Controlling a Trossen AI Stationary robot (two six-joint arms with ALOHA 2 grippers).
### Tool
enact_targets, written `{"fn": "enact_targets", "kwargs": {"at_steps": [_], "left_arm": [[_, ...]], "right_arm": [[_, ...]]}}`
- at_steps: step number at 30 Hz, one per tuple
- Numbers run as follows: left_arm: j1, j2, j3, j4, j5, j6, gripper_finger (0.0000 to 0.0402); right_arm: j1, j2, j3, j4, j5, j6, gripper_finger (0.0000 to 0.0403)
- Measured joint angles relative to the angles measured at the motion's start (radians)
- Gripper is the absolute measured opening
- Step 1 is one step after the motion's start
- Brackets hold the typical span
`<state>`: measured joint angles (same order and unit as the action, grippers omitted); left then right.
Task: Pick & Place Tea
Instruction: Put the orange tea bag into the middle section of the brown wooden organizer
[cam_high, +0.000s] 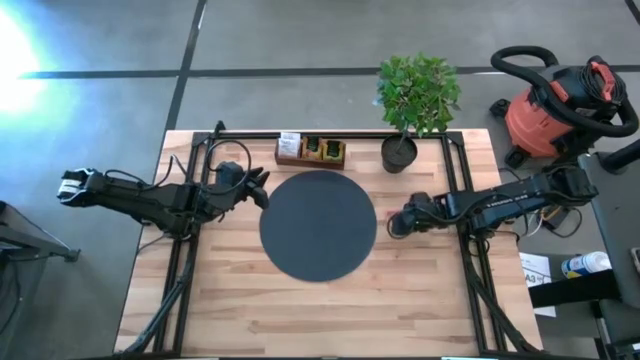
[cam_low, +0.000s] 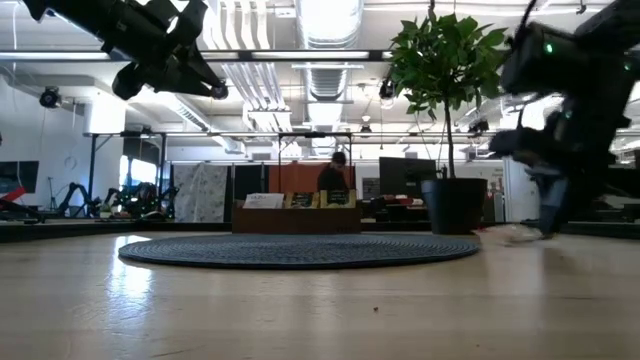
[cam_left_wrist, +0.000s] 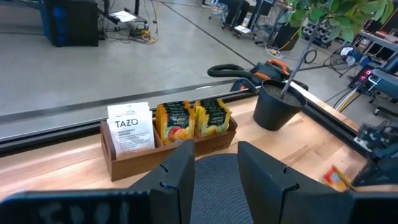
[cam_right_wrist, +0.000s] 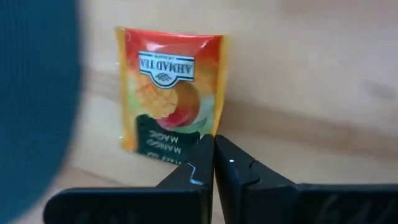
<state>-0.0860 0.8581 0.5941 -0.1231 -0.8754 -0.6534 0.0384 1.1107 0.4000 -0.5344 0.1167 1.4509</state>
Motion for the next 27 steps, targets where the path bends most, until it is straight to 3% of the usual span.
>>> {"fn": "enact_targets", "kwargs": {"at_steps": [7,11,17,22,27], "left_arm": [[0.0,0.0,0.0,0.009,0.0,-0.001,0.0117],[0.008,0.0,0.0,0.012,0.005,-0.002,0.0117],[0.051,0.017,0.0,0.068,0.131,-0.017,0.0117],[0.065,0.059,0.0,0.121,0.174,-0.017,0.0117],[0.065,0.091,0.0,0.14,0.215,-0.033,0.0117]], "right_arm": [[-0.027,0.002,0.149,0.003,0.087,-0.234,0.0008],[-0.065,0.005,0.245,0.003,0.081,-0.415,0.0008],[-0.135,0.005,0.366,0.004,0.029,-0.604,0.0008],[-0.165,0.024,0.395,-0.004,-0.015,-0.643,0.0008],[-0.164,0.076,0.368,-0.082,-0.115,-0.522,0.0013]]}}
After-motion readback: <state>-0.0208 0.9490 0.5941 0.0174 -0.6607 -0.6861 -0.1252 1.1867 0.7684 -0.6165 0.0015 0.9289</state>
